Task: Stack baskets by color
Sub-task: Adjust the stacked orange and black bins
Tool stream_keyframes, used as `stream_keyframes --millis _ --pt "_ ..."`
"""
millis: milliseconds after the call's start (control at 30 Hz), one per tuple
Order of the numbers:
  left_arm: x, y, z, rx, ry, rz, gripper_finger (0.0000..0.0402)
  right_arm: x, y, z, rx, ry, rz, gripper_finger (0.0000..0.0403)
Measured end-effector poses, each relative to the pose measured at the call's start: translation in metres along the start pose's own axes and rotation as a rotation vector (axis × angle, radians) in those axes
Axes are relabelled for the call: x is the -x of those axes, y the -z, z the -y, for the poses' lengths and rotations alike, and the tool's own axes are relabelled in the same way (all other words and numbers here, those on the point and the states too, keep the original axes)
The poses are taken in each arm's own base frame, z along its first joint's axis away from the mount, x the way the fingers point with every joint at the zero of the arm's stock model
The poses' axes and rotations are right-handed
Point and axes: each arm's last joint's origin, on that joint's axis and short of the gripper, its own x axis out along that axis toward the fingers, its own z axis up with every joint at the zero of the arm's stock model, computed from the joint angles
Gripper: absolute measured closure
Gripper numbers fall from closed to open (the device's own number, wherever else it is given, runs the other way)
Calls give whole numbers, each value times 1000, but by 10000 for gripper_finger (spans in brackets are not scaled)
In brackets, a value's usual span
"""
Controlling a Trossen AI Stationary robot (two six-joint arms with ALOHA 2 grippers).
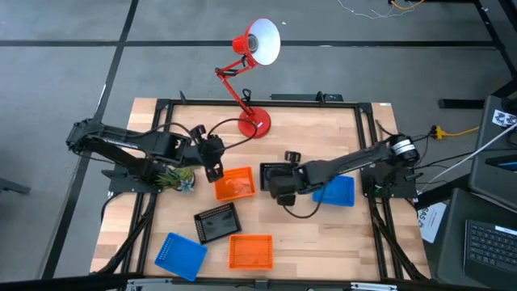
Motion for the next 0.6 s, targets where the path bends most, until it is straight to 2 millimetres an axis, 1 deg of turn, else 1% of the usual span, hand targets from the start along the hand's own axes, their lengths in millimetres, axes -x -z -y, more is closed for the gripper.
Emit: stream_keyframes --millis 167,300,467,600 --pt "-4 1 0 -19 -13 -22 328 -25 1 -9 101 -54 -68 299" --pt "-4 1 -1 -22 -17 -22 328 -35 2 -14 118 -59 -90 299" --pt "-4 1 0 -22 -15 -21 328 -38 2 -18 114 -125 -105 299" --pt "-4 1 0 -22 -16 -21 328 -37 3 -19 110 -143 -108 299"
